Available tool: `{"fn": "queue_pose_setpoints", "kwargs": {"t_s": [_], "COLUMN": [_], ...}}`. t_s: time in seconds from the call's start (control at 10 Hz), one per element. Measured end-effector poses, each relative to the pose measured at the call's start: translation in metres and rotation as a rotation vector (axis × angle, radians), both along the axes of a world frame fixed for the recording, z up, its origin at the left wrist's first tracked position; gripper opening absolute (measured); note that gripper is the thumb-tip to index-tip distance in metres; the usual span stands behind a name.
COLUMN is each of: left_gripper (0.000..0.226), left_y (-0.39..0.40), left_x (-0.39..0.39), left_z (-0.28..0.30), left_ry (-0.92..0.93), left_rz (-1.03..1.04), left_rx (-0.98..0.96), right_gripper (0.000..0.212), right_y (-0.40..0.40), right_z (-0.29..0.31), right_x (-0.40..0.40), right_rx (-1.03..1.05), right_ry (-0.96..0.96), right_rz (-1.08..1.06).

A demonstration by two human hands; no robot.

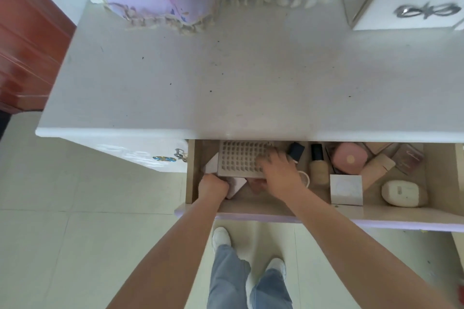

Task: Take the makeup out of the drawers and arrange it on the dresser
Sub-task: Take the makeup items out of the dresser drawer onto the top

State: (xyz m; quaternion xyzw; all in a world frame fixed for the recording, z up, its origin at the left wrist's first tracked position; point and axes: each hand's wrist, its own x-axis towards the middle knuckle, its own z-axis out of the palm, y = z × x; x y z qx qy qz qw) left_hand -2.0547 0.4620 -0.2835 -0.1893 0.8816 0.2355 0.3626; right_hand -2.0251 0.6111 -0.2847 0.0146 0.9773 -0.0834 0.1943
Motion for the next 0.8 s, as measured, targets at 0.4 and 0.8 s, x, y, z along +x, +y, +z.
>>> {"fn": "queue_pose_setpoints", "kwargs": {"t_s": [0.4, 0.8], "left_gripper": [0.010, 0.007], "left_y": [-0.005, -0.033], "left_x": [-0.014, 0.020], "left_z": [-0.031, 0.046], "left_ry": [-0.126, -0.031], "left_rz": [0.577, 0.700], "left_rx": [0.356, 0.624], "right_gripper": [0.051, 0.021], "right_y": [-0.020, 0.003], "right_z": [-0.038, 0.017], "right_x": [-0.002, 0.044], "right_rx": [0.180, -0.136], "right_ry": [0.075, 0.706], "right_rz": [0.114, 0.047]}}
